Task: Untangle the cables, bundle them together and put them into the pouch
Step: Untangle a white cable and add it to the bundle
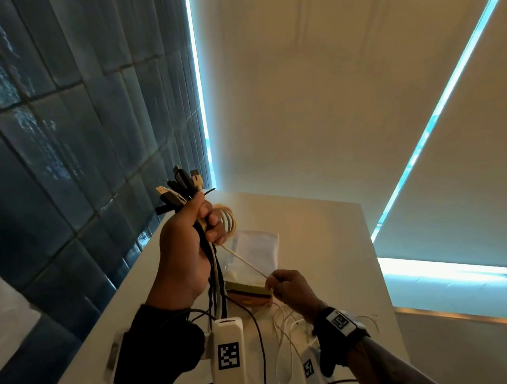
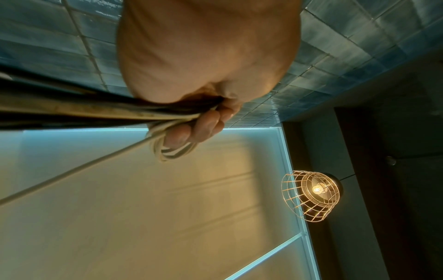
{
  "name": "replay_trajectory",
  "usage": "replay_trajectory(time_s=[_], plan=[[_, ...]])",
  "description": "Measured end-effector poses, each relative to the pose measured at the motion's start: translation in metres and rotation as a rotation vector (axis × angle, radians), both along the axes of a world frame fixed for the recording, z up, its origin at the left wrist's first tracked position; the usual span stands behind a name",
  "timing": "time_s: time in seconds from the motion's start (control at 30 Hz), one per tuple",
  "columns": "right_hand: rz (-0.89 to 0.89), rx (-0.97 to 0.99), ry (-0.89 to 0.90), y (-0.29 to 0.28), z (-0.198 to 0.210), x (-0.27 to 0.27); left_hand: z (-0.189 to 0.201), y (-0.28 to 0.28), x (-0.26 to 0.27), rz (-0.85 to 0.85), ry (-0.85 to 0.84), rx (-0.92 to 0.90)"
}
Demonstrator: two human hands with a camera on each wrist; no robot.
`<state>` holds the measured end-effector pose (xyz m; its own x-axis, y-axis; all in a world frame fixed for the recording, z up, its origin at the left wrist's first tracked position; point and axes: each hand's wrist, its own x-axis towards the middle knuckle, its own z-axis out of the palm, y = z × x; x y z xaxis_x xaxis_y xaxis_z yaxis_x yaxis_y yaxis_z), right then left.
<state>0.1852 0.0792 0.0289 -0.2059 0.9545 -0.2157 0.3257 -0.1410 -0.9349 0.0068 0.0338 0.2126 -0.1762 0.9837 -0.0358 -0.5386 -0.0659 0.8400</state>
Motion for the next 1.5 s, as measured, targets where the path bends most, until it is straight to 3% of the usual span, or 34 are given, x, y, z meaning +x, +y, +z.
replay_trajectory(time_s=[0.13, 0.27, 0.43, 0.57, 0.77, 1.1, 1.5], plan=[[-0.114, 0.034, -0.066, 0.007, 0.012, -0.006, -0.006, -0.001, -0.002, 0.041, 0.067, -0.046], [-0.188, 0.136, 0.166, 0.012, 0.068, -0.017, -0.012, -0.001, -0.001, 0.058, 0.083, -0.143], [0.015, 0.298, 0.434, -0.007, 0.139, -0.035, -0.013, -0.001, 0.003, 0.072, 0.113, -0.21], [0.229, 0.325, 0.476, -0.025, 0.155, -0.04, -0.012, 0.001, 0.0, 0.05, 0.015, -0.164], [0.307, 0.186, 0.449, -0.026, 0.122, -0.034, 0.002, -0.005, -0.002, -0.033, -0.23, -0.014], [0.161, 0.106, 0.194, -0.003, 0.037, -0.014, 0.001, -0.012, 0.007, -0.035, 0.052, -0.007], [0.022, 0.006, -0.017, 0.002, -0.02, -0.014, 0.013, -0.016, -0.003, -0.076, 0.08, -0.011]])
